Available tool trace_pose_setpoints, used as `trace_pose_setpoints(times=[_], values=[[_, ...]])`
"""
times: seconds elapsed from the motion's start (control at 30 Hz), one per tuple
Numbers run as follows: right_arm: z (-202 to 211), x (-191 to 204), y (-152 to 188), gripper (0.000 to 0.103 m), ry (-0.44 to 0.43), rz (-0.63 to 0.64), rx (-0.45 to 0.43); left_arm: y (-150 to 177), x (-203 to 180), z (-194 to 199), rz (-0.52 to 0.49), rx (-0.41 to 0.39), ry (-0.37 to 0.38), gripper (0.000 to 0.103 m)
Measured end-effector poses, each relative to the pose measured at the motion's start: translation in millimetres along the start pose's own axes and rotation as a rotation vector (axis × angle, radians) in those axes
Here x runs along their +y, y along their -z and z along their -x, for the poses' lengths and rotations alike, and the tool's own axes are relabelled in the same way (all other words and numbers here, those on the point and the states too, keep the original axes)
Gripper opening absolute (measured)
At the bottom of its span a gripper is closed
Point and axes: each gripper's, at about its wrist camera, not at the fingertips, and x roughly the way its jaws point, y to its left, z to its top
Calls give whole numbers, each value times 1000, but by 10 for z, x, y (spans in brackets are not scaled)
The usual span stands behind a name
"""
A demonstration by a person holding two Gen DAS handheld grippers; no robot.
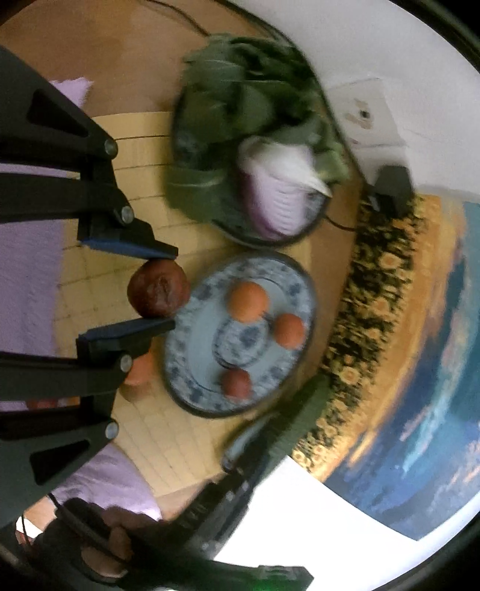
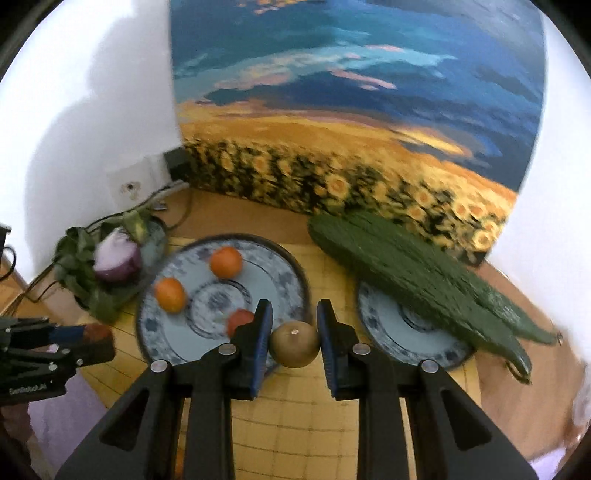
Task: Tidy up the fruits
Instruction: 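Grasp a kiwi with the right tool while the left tool holds the plum, then lower the plum and kiwi onto the blue-and-white plate and open both tools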
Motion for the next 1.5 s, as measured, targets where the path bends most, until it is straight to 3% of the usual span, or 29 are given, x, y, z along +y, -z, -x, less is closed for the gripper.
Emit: trace_pose_setpoints(times=[0.33,1.27,1.5], values=[[-291,313,-22,26,-72,2,11,-267,-135,-203,-78,-23,22,32],[-588,519,-66,26,-168,68,62,-275,-77,-395,-72,12,40,33],[-593,535,-60,38,-162,55,77,-269,-63,-361,-63,3,36,33]])
